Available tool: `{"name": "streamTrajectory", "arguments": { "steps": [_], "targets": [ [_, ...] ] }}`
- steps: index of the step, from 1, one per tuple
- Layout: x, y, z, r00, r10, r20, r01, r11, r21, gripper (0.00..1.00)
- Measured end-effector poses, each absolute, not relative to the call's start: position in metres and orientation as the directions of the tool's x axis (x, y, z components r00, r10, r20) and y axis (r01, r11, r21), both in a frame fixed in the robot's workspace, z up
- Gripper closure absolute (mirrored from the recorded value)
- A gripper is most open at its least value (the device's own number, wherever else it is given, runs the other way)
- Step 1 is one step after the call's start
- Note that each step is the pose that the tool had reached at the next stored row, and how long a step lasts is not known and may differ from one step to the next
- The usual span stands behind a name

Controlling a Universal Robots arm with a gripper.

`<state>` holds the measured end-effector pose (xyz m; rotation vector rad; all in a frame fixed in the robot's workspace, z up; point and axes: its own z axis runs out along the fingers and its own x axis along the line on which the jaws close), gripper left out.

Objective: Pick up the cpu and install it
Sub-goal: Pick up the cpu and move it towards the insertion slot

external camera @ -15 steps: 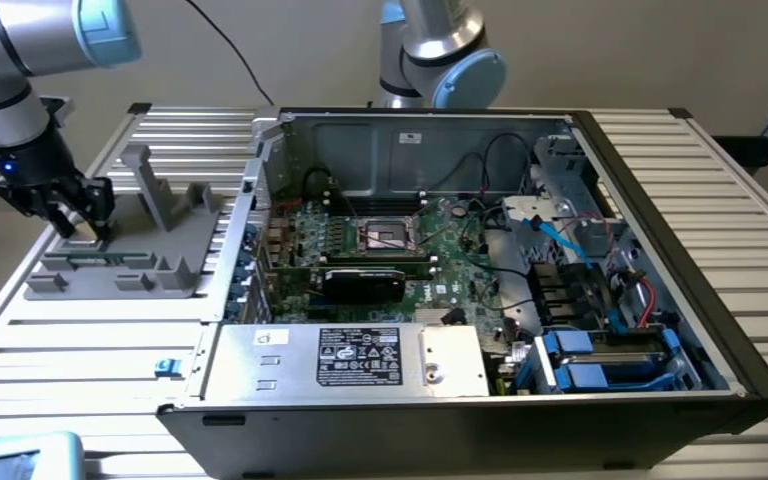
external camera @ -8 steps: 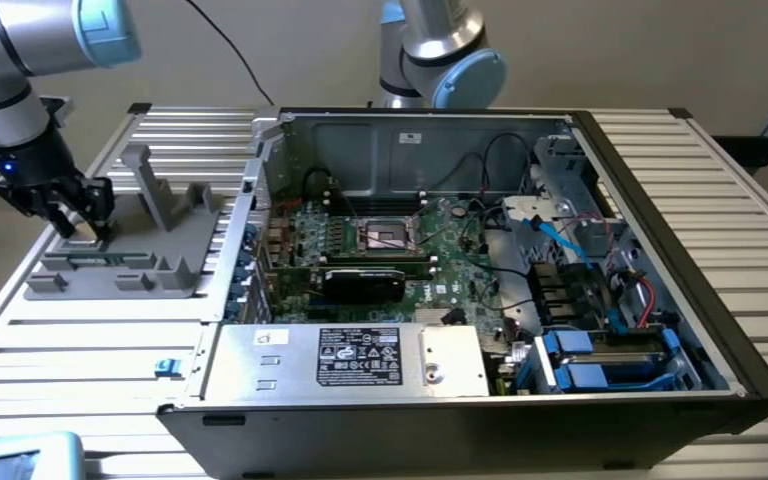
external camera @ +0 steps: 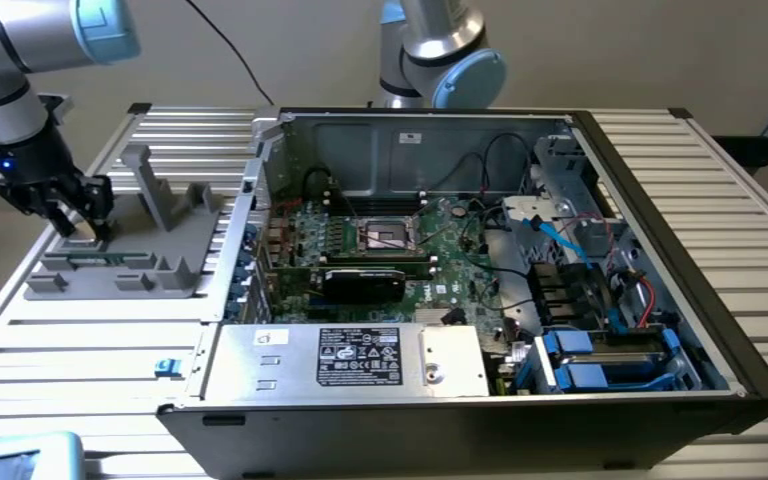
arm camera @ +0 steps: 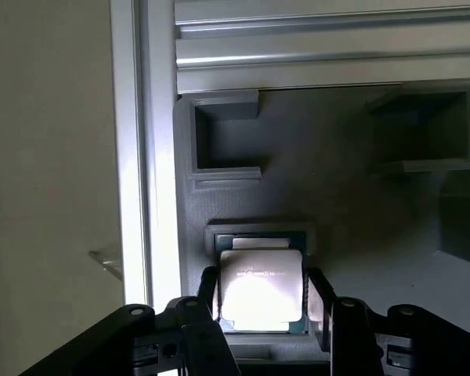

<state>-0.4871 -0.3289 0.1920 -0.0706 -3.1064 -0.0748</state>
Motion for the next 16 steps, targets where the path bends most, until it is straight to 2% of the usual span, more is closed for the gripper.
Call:
{"name": "streamTrajectory", "arguments": {
  "steps": [13,15,16],
  "targets": [
    [-0.4872,-0.3289,0.1923,-0.998,0.045,0.035,0.046,0.998,0.047,0.46],
    [-0.4872,-0.3289,0.1923,-0.998,0.045,0.035,0.046,0.998,0.047,0.44],
    [-0.4872,-0.3289,0.1923,-0.998,0.045,0.035,0.046,0.998,0.047,0.38]
  ]
}}
